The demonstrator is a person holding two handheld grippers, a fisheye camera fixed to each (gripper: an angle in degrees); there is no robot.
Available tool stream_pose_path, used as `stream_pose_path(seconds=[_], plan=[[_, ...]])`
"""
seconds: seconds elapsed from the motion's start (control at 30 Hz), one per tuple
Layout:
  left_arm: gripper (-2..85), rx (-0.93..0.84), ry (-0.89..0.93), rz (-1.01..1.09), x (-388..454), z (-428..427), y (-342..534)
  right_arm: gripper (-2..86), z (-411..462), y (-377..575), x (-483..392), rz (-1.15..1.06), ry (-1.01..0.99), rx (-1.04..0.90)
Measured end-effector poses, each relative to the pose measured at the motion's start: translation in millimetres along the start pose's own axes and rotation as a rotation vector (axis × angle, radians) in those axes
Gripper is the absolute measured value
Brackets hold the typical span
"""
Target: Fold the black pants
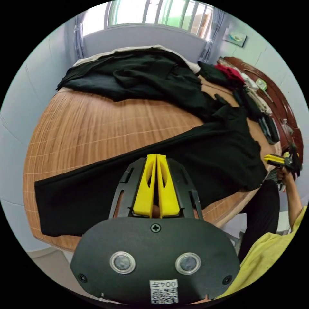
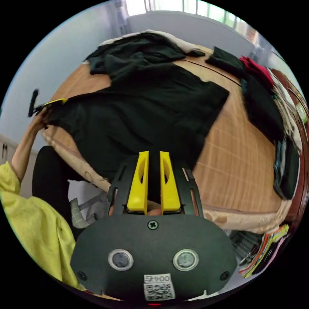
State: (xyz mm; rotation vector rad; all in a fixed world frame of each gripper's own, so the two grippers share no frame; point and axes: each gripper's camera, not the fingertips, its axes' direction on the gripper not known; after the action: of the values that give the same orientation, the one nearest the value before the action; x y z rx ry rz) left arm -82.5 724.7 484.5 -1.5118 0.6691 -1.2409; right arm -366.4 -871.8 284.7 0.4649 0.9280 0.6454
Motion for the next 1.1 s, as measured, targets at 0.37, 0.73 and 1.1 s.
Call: stream_pose_path(seconds=[0.37, 0.73, 1.1], plan=[[0.0, -0.035, 0.052, 0.009, 33.4, 66.5, -16.8, 10.6, 38.3, -28.9, -64.0, -0.480, -0.072, -0.308], [0.0, -0.046, 0.289, -0.029, 21.8, 103.0, -47.0, 5.2, -16.3, -114.5, -77.4, -0.485, -0.116, -0.025], [0.0, -0.034, 0.332, -0.054, 28.2, 124.3, -69.9, 7.6, 72.7, -230.1, -209.5, -0.856, 0.303, -0.057]])
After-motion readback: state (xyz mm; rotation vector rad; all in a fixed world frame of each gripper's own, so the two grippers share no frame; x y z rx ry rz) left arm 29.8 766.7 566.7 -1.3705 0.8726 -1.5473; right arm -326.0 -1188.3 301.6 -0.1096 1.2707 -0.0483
